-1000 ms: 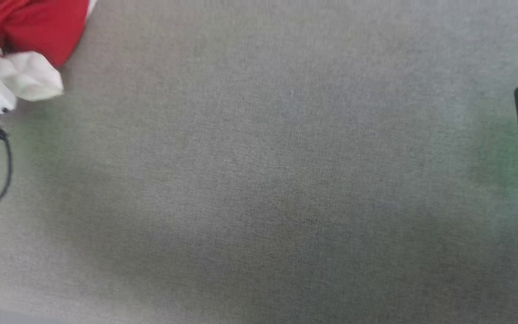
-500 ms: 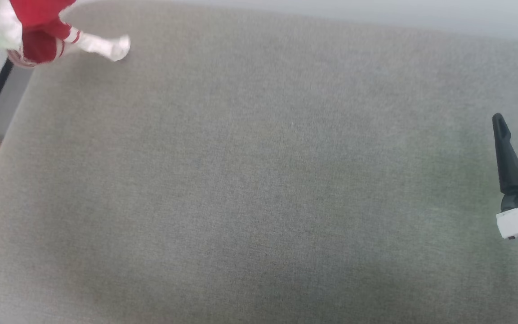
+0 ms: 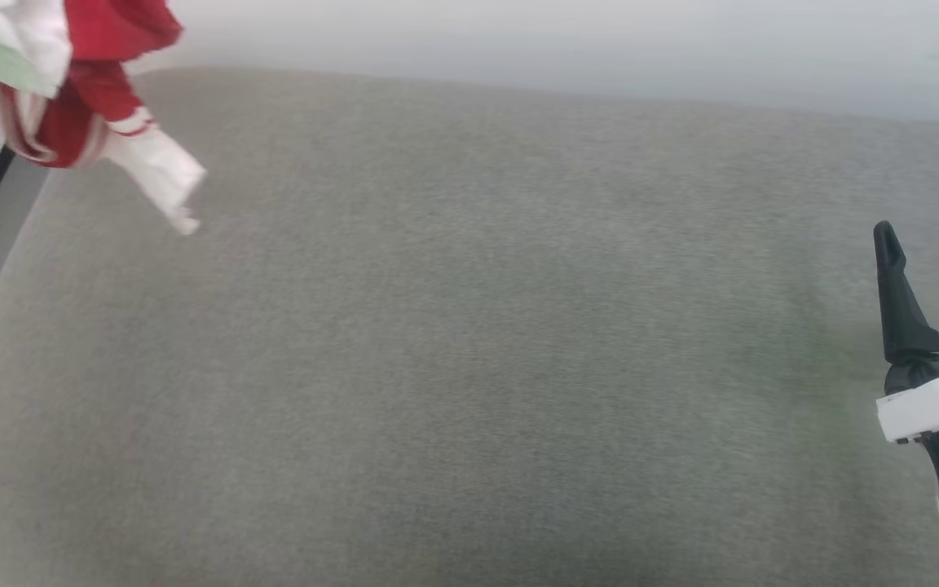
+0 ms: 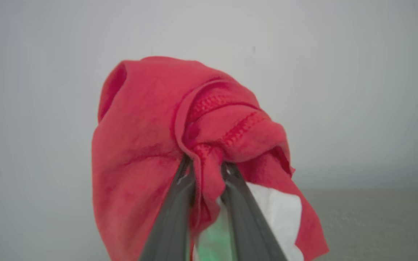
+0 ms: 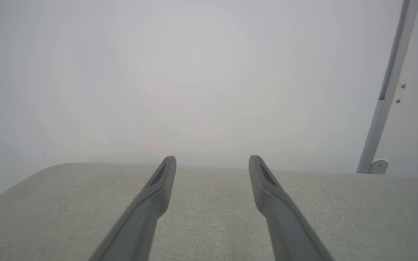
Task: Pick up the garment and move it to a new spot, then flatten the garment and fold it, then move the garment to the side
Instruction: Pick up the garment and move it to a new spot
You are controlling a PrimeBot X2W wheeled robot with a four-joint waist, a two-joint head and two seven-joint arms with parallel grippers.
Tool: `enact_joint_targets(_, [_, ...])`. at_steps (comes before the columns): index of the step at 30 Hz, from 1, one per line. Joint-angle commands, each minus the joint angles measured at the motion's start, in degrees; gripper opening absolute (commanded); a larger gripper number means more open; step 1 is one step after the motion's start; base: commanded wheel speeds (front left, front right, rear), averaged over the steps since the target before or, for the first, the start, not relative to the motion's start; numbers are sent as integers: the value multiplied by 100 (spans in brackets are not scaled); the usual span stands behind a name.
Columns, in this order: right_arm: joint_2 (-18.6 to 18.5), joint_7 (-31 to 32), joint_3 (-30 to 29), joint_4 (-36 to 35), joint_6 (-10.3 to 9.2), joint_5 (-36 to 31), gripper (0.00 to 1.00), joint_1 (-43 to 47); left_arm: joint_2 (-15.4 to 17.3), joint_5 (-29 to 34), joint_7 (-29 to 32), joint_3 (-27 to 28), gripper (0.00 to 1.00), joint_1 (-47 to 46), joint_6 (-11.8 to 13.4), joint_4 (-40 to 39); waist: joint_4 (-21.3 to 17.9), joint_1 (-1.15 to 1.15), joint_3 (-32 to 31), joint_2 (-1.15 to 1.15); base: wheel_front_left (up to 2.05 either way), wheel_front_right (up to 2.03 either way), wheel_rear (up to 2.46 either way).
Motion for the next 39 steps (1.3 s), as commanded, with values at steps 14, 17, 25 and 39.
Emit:
enact_joint_targets(14, [194, -292, 0, 260, -2, -5, 100, -181, -425, -165, 1058, -509, 0, 564, 417, -2074, -1229, 0, -70, 0, 0, 0, 0])
enact_joint_targets(17, [240, -344, 20, 336, -2, -10, 100, -194, -627, -182, 1148, -734, 0, 466, 426, -2198, -1469, 0, -53, 0, 0, 0, 0])
enact_joint_targets(25, [299, -495, 56, 521, -2, 51, 100, -283, -1067, -247, 1200, -1200, 0, 188, 327, -2155, -1916, 0, 65, 0, 0, 0, 0])
enact_joint_targets(39, [316, -728, 213, 791, -2, 160, 100, -418, -1632, -214, 1036, -1814, 0, 929, 568, -1981, -2044, 0, 444, 0, 0, 0, 0])
